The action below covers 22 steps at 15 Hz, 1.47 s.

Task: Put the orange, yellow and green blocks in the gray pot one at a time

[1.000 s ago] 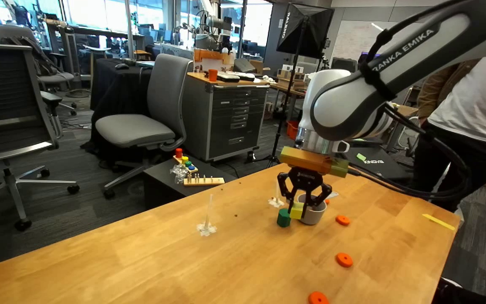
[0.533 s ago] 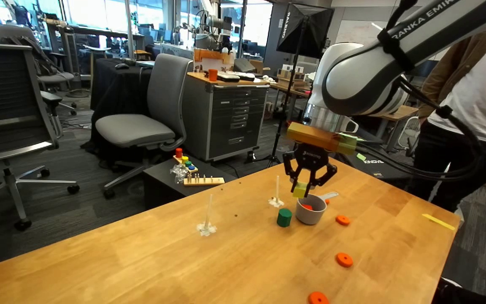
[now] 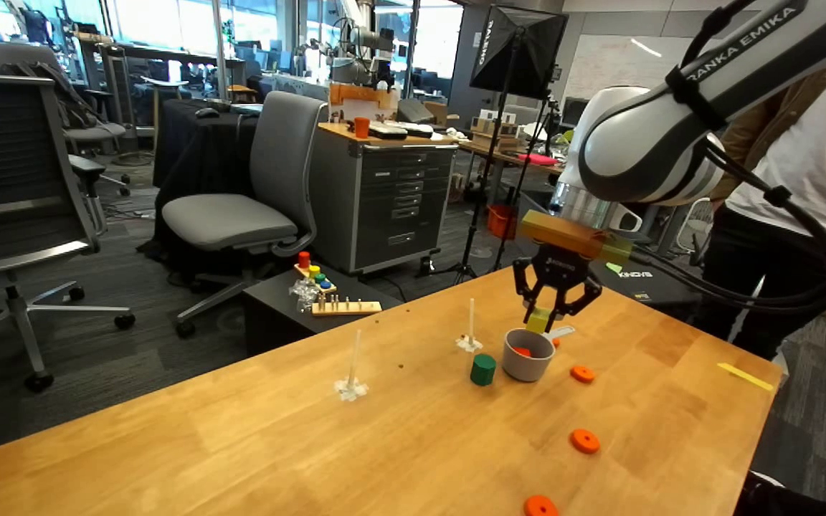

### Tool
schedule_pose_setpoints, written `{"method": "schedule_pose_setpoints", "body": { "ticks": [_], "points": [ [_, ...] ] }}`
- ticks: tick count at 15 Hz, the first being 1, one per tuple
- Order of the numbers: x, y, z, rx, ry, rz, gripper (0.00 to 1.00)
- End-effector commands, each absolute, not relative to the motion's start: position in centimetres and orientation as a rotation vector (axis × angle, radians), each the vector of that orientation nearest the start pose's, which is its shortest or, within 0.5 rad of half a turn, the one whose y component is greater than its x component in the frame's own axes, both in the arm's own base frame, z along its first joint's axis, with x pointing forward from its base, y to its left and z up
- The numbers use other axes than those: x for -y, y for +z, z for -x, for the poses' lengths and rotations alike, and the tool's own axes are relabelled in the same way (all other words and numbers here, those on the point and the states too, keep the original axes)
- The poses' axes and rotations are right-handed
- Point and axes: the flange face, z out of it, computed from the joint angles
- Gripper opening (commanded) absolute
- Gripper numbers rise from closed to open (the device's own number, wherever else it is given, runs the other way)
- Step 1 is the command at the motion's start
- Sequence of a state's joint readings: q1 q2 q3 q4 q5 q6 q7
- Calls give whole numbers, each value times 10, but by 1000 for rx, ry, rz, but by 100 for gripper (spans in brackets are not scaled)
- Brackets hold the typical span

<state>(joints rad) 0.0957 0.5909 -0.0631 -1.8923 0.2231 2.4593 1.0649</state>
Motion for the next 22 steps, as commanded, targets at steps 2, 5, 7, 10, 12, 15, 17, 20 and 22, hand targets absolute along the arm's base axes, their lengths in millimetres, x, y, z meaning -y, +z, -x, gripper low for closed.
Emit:
{"method": "schedule_pose_setpoints", "body": {
  "ticks": [2,5,7,10,12,15,17,20,22],
  "points": [
    [-8,197,-622,-1758,98,2470,62],
    [-8,195,-623,-1755,102,2473,88],
    [-12,194,-625,-1739,104,2483,100],
    [-32,190,-633,-1676,118,2552,100],
    [-46,188,-638,-1631,123,2606,100],
    [-64,181,-649,-1575,133,2665,100],
    [-76,174,-656,-1549,154,2692,100],
    [-82,163,-669,-1528,185,2719,100],
    [-83,156,-679,-1509,200,2734,100]
  ]
}}
